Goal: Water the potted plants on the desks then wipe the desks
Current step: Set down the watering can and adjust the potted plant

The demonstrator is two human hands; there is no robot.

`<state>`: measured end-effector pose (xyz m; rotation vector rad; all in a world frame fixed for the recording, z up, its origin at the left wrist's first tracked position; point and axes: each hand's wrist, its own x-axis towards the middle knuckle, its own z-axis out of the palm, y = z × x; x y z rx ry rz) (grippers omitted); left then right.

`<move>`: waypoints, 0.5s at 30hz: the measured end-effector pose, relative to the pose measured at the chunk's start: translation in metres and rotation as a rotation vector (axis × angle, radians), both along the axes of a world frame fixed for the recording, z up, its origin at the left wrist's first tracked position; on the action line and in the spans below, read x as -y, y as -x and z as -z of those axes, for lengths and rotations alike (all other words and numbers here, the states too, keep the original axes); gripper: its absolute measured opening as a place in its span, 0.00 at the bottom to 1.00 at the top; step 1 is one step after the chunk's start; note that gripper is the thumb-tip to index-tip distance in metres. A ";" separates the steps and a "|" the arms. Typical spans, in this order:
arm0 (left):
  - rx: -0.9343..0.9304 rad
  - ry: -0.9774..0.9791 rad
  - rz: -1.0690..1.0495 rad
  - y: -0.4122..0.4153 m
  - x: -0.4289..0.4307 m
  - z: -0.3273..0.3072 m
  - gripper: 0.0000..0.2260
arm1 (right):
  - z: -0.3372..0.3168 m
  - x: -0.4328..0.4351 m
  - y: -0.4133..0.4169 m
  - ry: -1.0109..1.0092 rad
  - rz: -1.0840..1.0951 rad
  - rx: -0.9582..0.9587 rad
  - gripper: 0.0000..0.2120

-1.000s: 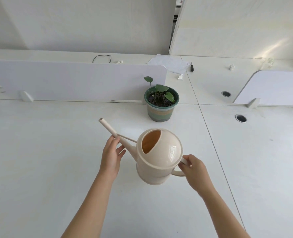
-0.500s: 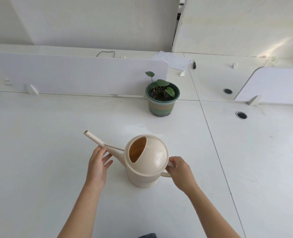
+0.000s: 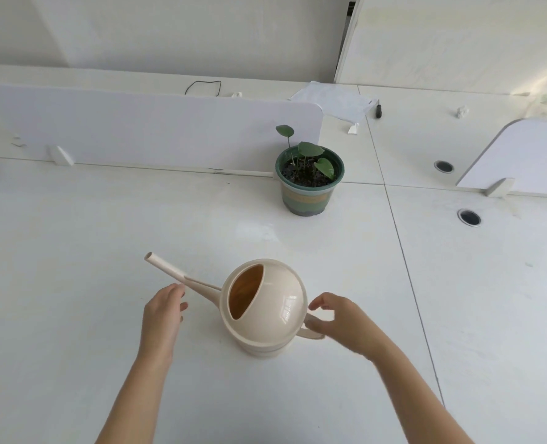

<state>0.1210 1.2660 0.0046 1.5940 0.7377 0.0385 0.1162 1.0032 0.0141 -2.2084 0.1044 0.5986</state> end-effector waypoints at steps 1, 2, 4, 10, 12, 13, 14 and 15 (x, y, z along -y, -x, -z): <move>0.020 -0.056 -0.031 0.000 -0.002 -0.006 0.06 | -0.004 0.008 -0.007 -0.029 0.013 0.004 0.10; 0.053 -0.092 -0.054 -0.002 -0.003 -0.014 0.06 | -0.008 0.017 -0.015 -0.064 0.053 0.017 0.09; 0.129 -0.102 -0.064 -0.017 0.001 -0.028 0.07 | -0.014 0.029 -0.037 -0.116 0.171 0.063 0.10; 0.197 -0.013 0.186 -0.118 0.059 -0.040 0.09 | -0.016 0.033 -0.124 -0.310 0.502 0.211 0.16; 0.173 0.021 0.269 -0.157 0.082 -0.032 0.15 | -0.015 0.035 -0.153 -0.351 0.570 0.239 0.17; 0.158 0.034 0.293 -0.175 0.092 -0.026 0.17 | -0.014 0.037 -0.165 -0.360 0.596 0.247 0.18; 0.141 0.040 0.310 -0.192 0.100 -0.021 0.19 | -0.012 0.038 -0.176 -0.366 0.616 0.250 0.19; 0.128 0.035 0.327 -0.207 0.108 -0.015 0.20 | -0.010 0.040 -0.187 -0.378 0.633 0.248 0.19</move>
